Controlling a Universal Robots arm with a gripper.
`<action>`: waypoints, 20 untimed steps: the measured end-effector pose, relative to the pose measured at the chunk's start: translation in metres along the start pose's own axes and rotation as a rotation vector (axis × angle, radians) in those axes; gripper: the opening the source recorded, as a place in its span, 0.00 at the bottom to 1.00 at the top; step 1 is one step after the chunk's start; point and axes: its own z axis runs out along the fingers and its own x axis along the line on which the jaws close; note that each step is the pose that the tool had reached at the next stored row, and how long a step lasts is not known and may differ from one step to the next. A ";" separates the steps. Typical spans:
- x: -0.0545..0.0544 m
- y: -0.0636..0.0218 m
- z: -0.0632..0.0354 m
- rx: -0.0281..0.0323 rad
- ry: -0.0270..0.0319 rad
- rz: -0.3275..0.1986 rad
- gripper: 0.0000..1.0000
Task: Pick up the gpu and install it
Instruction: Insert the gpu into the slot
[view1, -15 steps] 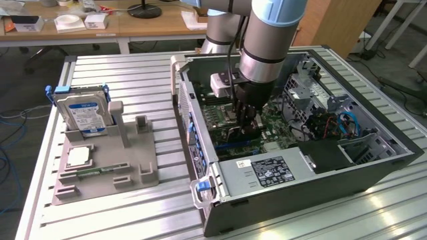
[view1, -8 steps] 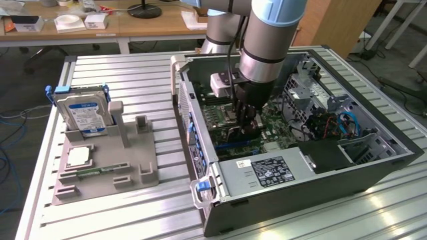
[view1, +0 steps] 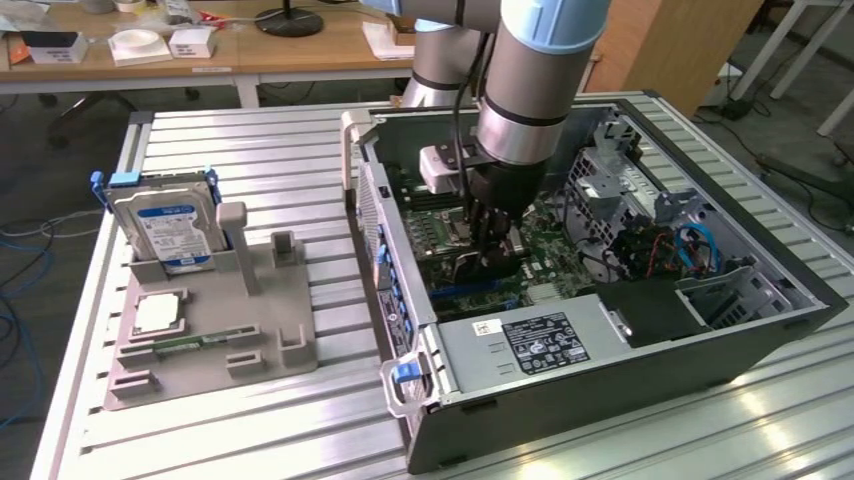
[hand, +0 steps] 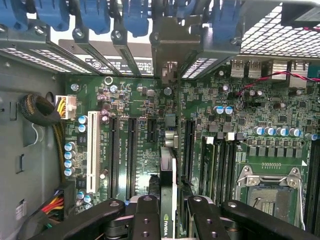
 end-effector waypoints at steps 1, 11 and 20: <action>0.000 0.0000 0.0000 0.0000 0.0000 0.000 0.26; 0.000 -0.0001 0.0013 0.0000 0.0002 0.001 0.26; 0.001 -0.0001 0.0014 0.0000 -0.0001 0.001 0.26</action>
